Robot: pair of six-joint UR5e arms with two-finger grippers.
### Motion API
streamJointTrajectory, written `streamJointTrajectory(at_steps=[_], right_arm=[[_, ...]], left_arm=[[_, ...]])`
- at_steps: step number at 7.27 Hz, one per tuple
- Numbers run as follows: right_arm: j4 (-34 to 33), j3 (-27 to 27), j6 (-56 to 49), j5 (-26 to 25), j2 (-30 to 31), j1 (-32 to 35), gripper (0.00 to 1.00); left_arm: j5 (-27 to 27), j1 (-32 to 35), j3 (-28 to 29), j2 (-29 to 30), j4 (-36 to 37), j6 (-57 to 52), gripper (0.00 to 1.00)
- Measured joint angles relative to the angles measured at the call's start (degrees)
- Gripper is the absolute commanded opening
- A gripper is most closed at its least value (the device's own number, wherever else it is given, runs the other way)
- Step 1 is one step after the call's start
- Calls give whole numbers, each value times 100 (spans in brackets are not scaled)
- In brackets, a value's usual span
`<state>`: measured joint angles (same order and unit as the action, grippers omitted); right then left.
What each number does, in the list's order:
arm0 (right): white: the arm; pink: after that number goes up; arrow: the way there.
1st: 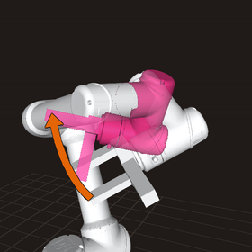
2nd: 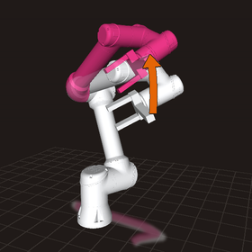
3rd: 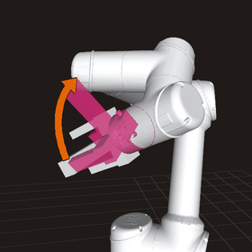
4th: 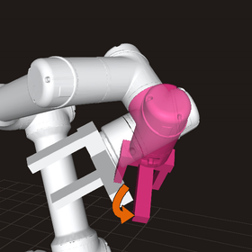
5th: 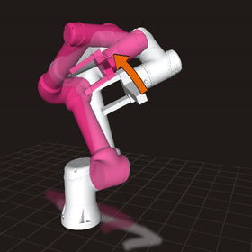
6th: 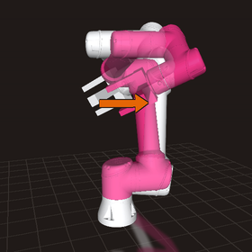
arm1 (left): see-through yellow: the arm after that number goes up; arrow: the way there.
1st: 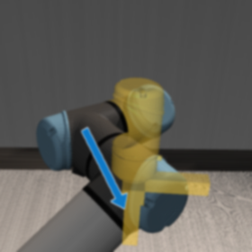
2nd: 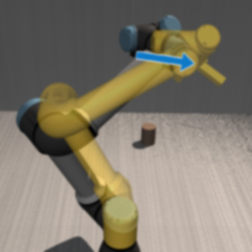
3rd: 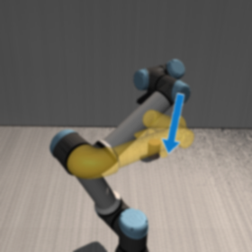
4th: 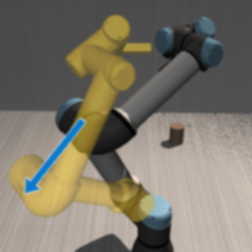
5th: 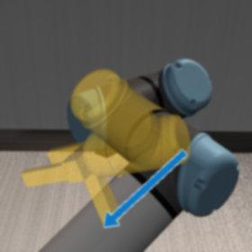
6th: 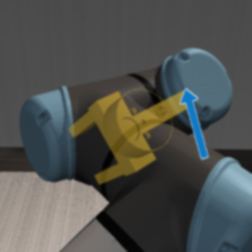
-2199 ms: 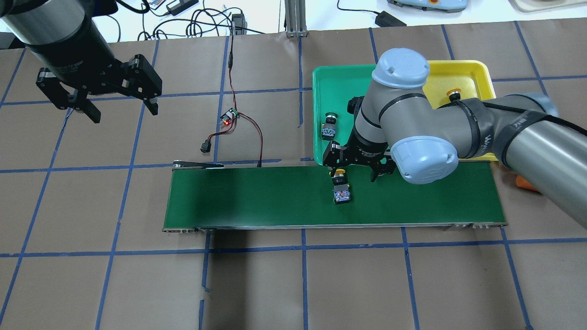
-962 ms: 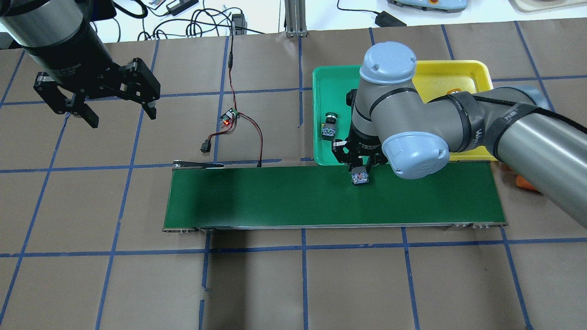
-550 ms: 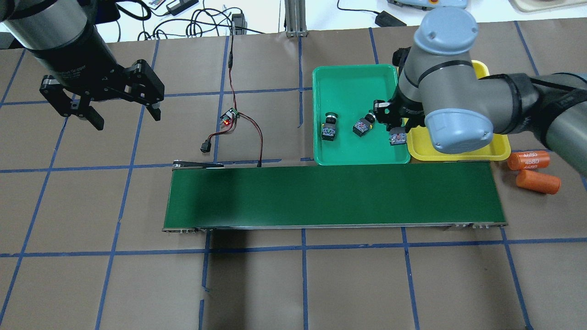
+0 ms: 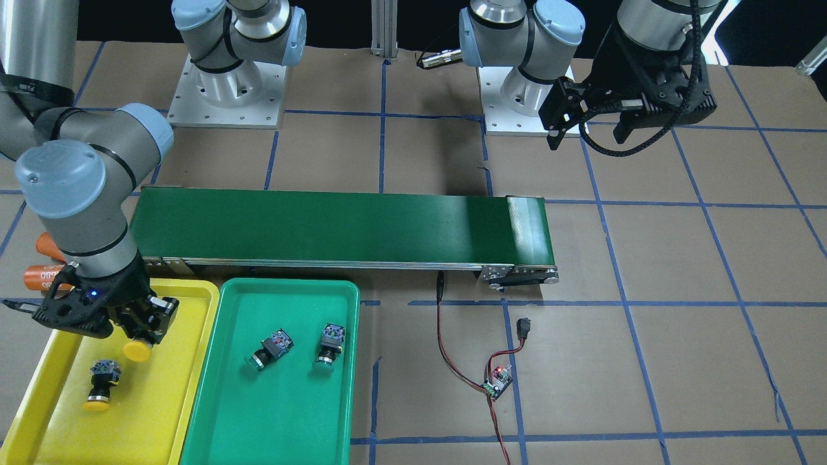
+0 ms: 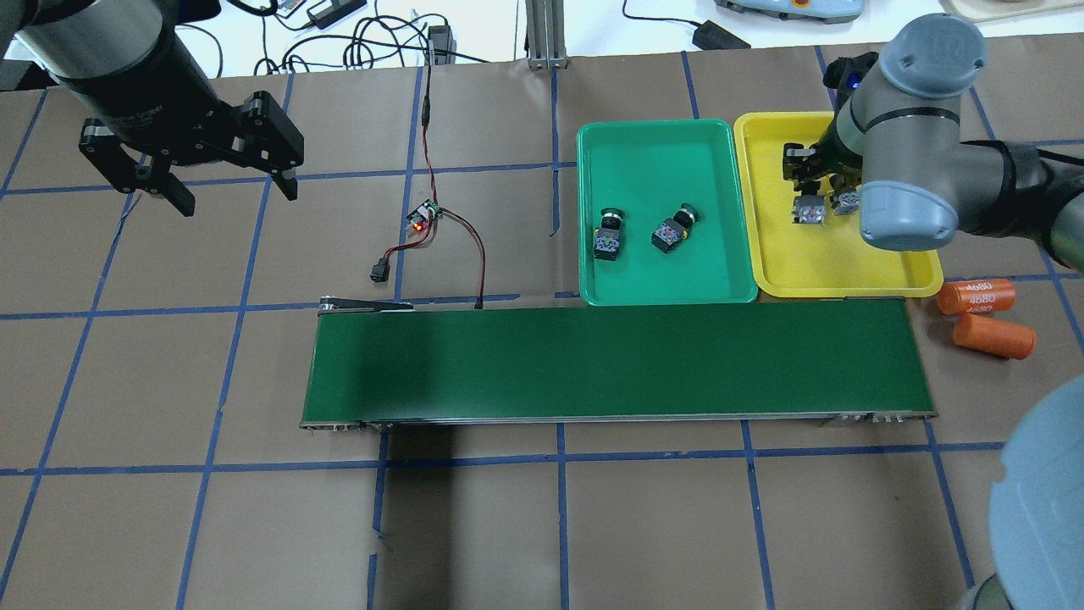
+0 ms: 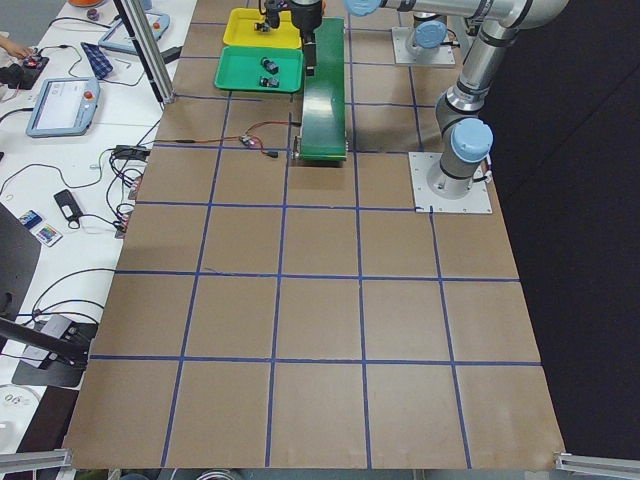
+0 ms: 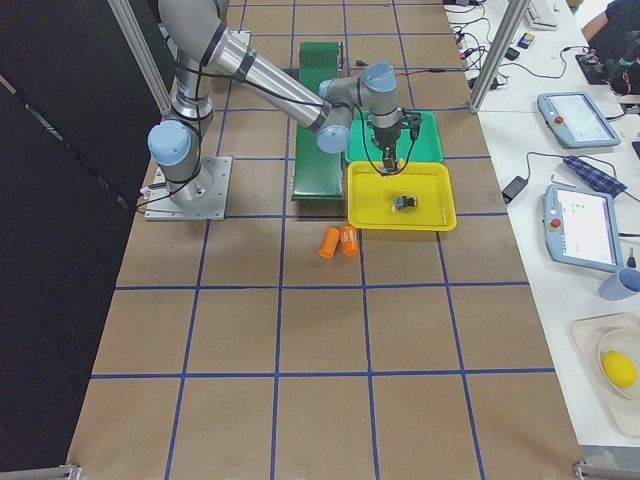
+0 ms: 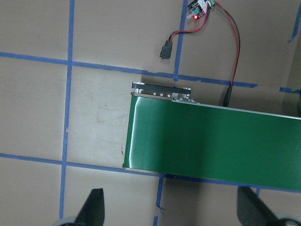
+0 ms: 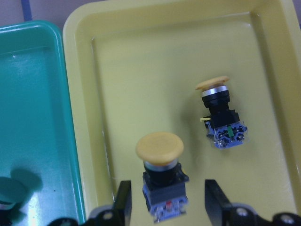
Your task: Sort buttons by color to trays
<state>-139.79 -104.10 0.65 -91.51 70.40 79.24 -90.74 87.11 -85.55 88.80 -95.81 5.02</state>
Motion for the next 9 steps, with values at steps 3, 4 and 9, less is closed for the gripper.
streamJointTrajectory(at_steps=[3,4,9], right_arm=[[1454,50,-8,124,981,202,100],[2235,210,10,158,1374,442,100],[5040,935,396,112,1907,1288,100]], left_arm=[[-23,-1,-4,8,61,-1,100],[-28,0,-5,7,62,-1,100],[-12,0,0,-19,64,-11,100]])
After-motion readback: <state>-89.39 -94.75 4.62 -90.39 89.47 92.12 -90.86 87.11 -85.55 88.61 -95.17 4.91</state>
